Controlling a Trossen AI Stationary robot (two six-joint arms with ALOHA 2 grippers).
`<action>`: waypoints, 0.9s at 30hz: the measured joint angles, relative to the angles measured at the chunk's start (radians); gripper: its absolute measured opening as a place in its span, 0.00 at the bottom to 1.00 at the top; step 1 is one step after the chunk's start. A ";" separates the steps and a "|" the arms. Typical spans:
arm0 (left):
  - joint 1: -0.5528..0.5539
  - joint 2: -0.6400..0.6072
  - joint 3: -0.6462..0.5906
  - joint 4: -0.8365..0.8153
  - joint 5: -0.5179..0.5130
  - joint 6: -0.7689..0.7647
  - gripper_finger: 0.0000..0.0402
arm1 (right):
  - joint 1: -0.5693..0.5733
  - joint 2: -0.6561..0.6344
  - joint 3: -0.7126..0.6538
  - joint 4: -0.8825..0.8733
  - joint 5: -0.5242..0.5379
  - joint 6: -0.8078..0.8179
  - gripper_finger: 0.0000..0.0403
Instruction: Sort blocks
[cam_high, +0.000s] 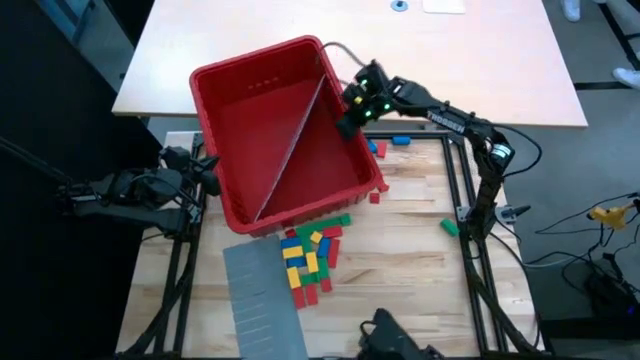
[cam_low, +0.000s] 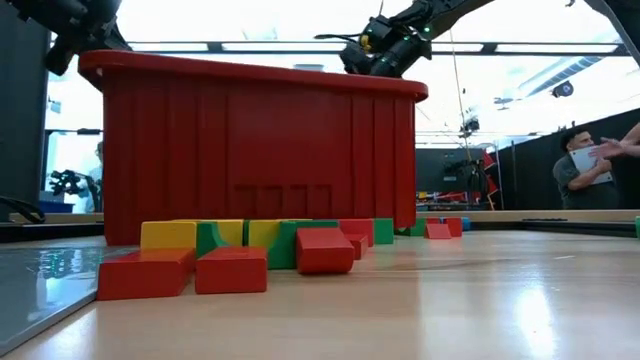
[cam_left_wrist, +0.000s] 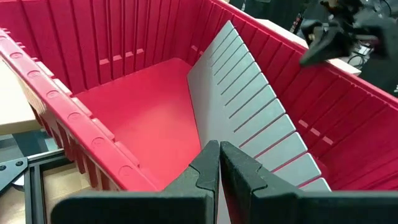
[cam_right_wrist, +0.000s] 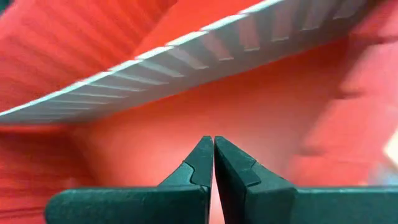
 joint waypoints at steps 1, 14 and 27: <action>0.000 0.000 0.000 0.000 0.000 0.000 0.00 | -0.010 -0.011 0.000 -0.019 0.016 -0.012 0.00; 0.000 0.000 0.000 -0.007 0.000 0.018 0.00 | 0.001 -0.048 0.000 -0.022 -0.004 -0.044 0.00; 0.000 0.000 0.000 -0.006 0.000 0.018 0.00 | 0.139 -0.078 0.000 -0.017 -0.035 -0.337 0.00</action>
